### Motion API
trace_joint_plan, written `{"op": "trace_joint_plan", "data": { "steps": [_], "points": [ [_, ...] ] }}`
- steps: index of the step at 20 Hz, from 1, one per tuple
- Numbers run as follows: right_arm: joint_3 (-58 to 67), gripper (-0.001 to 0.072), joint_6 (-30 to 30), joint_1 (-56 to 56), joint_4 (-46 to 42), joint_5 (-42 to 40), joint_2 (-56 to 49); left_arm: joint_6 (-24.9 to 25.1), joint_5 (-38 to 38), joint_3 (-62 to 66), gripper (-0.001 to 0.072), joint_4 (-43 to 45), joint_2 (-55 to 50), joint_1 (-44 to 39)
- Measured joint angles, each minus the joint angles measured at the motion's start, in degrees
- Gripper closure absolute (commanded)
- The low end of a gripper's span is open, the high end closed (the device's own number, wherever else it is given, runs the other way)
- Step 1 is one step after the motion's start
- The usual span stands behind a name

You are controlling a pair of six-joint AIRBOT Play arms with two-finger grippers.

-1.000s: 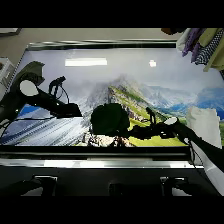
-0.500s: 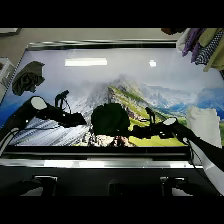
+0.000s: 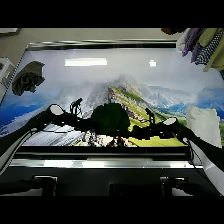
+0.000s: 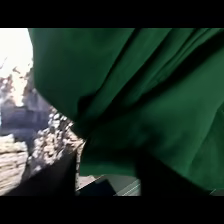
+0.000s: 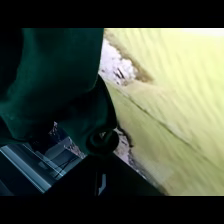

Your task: Fold the clothes and pants, and hang the long-sleeved shirts on hangers.

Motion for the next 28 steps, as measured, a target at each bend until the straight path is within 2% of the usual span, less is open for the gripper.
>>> {"op": "trace_joint_plan", "data": {
  "steps": [2,8,12,16,22,25,28],
  "points": [
    [0.00,0.0683,0.26,0.00,0.00,0.55,0.15,2.23,0.72,-0.02,0.0688,-2.84,-0.87,-0.35],
    [2.08,0.0685,2.60,0.00,-2.89,0.74,5.31,6.93,-1.44,2.97,0.0691,-7.76,0.20,1.62],
    [11.45,0.0685,8.74,0.00,-14.88,0.92,12.24,7.82,-2.89,8.90,0.0691,-8.59,6.10,6.27],
    [26.75,0.0685,15.98,0.00,-29.59,1.40,20.31,7.96,-3.63,19.41,0.0691,-8.76,15.21,12.59],
    [47.54,0.0685,22.82,0.00,-43.76,1.36,32.70,4.20,-3.78,33.94,0.0691,-7.48,29.94,22.93],
    [52.92,0.0684,27.26,0.00,-50.16,0.28,38.93,0.22,-3.52,36.76,0.0691,-2.12,37.20,27.45],
    [55.01,0.0684,33.31,0.00,-56.35,-1.90,43.56,-5.86,-3.48,37.79,0.0691,5.79,42.34,30.38]
  ]
}}
